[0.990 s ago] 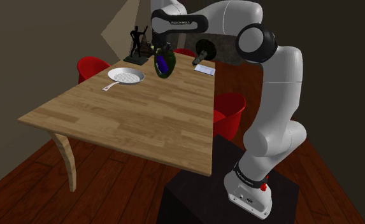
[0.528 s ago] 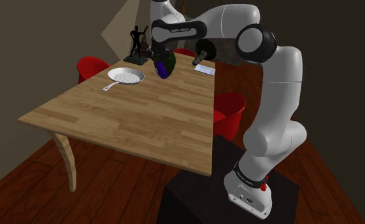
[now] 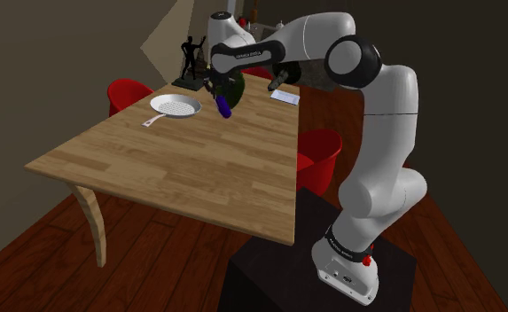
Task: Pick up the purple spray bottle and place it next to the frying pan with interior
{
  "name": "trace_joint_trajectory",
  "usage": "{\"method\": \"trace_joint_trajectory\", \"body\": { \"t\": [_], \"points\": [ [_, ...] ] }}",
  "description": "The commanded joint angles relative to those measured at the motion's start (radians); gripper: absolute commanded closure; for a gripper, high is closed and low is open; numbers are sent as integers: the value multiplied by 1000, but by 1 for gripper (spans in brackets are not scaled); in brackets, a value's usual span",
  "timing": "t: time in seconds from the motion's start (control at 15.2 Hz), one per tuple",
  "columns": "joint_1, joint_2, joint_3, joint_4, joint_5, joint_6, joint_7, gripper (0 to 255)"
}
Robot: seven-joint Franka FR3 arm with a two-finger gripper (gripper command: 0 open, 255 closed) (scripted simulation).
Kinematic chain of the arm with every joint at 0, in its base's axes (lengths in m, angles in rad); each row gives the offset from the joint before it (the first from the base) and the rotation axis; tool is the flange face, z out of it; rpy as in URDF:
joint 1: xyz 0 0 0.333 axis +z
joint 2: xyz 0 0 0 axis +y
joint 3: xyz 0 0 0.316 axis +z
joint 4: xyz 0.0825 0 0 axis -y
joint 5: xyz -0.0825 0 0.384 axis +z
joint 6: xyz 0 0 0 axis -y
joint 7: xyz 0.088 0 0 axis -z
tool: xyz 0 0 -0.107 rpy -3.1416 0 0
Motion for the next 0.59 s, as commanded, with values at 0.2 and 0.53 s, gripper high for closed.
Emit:
{"method": "trace_joint_trajectory", "body": {
  "t": [0.2,0.53],
  "points": [
    [0,16,-10,-40,-20,51,25,255],
    [3,40,-22,-69,-44,99,52,255]
  ]
}}
